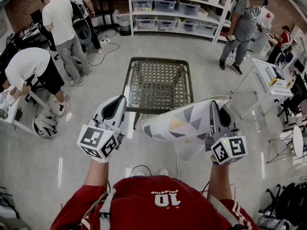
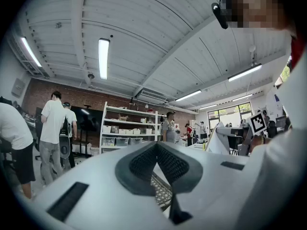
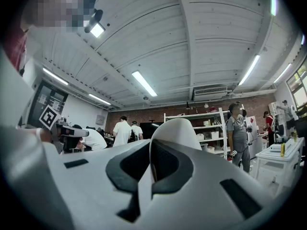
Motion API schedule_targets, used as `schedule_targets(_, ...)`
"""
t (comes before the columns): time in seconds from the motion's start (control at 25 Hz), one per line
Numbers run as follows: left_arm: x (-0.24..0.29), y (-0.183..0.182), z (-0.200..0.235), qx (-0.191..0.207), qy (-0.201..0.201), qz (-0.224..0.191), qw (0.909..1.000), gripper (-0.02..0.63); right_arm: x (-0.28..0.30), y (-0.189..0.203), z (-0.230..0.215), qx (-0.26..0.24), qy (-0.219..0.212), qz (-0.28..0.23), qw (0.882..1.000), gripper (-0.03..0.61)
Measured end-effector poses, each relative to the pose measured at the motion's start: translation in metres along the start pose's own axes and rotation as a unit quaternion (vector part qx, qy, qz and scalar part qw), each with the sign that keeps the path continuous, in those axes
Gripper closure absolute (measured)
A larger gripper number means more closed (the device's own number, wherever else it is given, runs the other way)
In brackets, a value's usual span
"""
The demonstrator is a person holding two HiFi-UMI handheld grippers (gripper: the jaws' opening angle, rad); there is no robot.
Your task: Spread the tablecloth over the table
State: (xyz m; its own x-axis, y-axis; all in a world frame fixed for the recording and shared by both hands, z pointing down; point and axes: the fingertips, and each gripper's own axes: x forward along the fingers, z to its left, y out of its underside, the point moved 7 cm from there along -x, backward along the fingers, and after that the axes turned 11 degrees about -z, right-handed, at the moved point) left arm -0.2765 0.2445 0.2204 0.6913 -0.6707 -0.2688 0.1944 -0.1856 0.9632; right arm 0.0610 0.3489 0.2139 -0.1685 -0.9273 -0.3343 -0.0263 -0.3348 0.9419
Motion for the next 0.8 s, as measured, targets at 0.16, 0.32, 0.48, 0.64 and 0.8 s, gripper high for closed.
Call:
schedule_targets(0.16,-0.002,0.001,-0.001,-0.001,0.001,0.002,1.0,0.607,-0.001,-0.001,0.002,-0.003,0.002,0.001,1.0,0.565)
schedule_targets(0.32,-0.001,-0.001,-0.006,-0.001,0.001,0.001,1.0,0.607,-0.005,-0.002,0.0,-0.007,0.004,0.003,1.0,0.565)
schedule_targets(0.48,0.001,0.0,-0.005,0.004,-0.002,0.001,1.0,0.607,-0.002,0.0,-0.002,-0.015,0.007,0.008,1.0,0.565)
schedule_targets(0.64,0.004,-0.001,0.003,0.006,-0.007,0.001,1.0,0.607,0.004,0.005,0.0,-0.024,0.013,0.015,1.0,0.565)
schedule_targets(0.8,0.004,0.003,0.001,0.006,-0.009,0.003,0.9999,0.607,0.002,0.014,0.001,-0.023,0.01,0.024,0.999,0.565)
